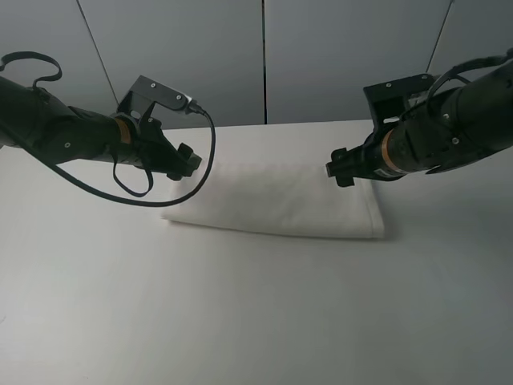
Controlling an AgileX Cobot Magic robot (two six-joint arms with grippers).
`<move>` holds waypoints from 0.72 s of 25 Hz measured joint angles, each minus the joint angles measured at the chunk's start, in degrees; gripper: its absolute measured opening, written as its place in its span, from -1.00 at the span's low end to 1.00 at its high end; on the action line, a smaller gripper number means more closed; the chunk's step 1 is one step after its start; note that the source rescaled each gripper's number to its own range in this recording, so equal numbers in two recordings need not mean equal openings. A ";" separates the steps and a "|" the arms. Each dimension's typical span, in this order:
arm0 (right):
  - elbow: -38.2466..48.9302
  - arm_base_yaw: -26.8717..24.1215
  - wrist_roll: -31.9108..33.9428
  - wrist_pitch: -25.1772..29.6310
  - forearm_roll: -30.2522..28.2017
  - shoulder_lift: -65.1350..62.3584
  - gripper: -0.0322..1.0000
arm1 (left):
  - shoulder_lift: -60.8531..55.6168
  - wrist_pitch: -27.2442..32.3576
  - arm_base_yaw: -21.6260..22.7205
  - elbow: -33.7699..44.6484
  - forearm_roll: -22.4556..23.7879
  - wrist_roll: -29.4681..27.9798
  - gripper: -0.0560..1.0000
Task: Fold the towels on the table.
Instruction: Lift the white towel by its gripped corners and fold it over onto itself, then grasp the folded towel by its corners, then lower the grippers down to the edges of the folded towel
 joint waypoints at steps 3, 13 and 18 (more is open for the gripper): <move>0.00 0.00 0.53 -0.10 0.00 0.00 1.00 | 0.00 0.25 0.00 -0.62 -0.36 0.00 0.87; -0.60 -1.83 -1.52 -10.93 5.11 0.00 1.00 | 0.09 22.10 0.42 -10.14 -5.35 0.00 0.86; -1.88 -3.57 -6.12 -18.02 4.41 0.00 1.00 | 0.32 24.77 0.54 -10.96 -5.46 0.63 0.86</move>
